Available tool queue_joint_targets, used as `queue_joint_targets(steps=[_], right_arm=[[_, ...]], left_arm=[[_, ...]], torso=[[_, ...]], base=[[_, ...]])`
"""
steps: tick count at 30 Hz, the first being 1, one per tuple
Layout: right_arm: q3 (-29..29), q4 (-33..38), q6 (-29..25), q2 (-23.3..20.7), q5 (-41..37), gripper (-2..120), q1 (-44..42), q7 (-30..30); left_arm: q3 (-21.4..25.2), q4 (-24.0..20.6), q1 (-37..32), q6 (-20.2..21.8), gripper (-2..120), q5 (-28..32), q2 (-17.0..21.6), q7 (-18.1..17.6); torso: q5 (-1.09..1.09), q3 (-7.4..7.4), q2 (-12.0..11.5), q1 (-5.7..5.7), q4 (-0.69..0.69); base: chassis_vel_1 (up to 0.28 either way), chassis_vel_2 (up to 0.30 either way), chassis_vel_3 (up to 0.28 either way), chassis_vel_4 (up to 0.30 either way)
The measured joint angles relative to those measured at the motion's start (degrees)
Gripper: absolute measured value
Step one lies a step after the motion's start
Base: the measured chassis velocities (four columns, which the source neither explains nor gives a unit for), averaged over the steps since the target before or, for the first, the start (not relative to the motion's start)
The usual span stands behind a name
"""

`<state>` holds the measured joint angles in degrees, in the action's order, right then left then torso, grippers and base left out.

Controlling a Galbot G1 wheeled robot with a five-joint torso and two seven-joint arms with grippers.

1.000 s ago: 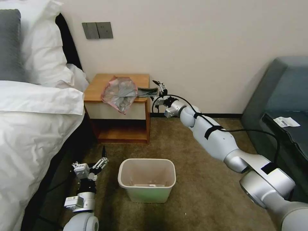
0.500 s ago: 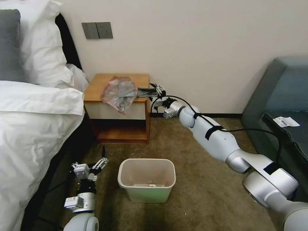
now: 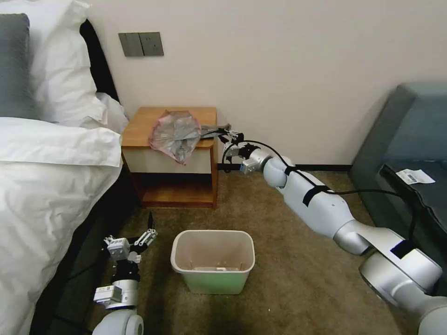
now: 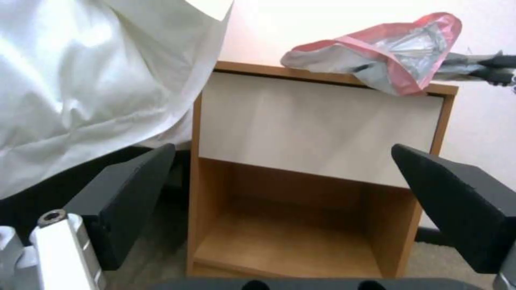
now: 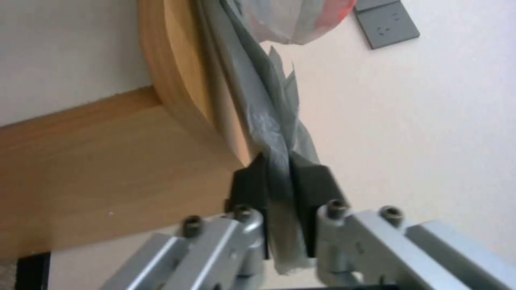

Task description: Pick up the garbage bag from the table and place it over the trash can.

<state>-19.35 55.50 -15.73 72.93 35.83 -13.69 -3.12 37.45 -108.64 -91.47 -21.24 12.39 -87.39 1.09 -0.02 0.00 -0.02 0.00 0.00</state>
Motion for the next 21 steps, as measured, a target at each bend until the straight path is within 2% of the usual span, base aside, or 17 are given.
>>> queue_joint_targets(steps=[1, 3, 14, 21], right_arm=[[0.0, 0.0, 0.0, 0.0, 0.0, 8, 0.0, 0.0], [0.0, 0.1, 0.0, 0.0, -0.1, 0, -0.2, -0.1], [0.5, 0.5, 0.1, 0.0, -0.3, 0, -0.5, -0.6], [3.1, 4.9, 0.9, -0.3, -0.6, 0, -3.8, -2.3]], left_arm=[[0.0, 0.0, 0.0, 0.0, 100, 0.0, 0.0, 0.0], [-0.1, 0.0, 0.1, 0.0, 100, -0.1, 0.0, 0.0], [0.1, -0.2, -0.3, 0.0, 100, -0.3, -0.1, -0.3], [0.0, 0.8, -0.3, -0.3, 100, -0.4, 0.3, -0.3]], torso=[[0.0, 0.0, 0.0, 0.0, 0.0], [0.0, 0.0, 0.0, 0.0, 0.0], [0.0, 0.0, 0.0, 0.0, 0.0], [-0.01, 0.0, 0.0, 0.0, 0.0]], base=[[0.0, 0.0, 0.0, 0.0], [0.0, 0.0, 0.0, 0.0], [0.0, 0.0, 0.0, 0.0], [0.0, 0.0, 0.0, 0.0]])
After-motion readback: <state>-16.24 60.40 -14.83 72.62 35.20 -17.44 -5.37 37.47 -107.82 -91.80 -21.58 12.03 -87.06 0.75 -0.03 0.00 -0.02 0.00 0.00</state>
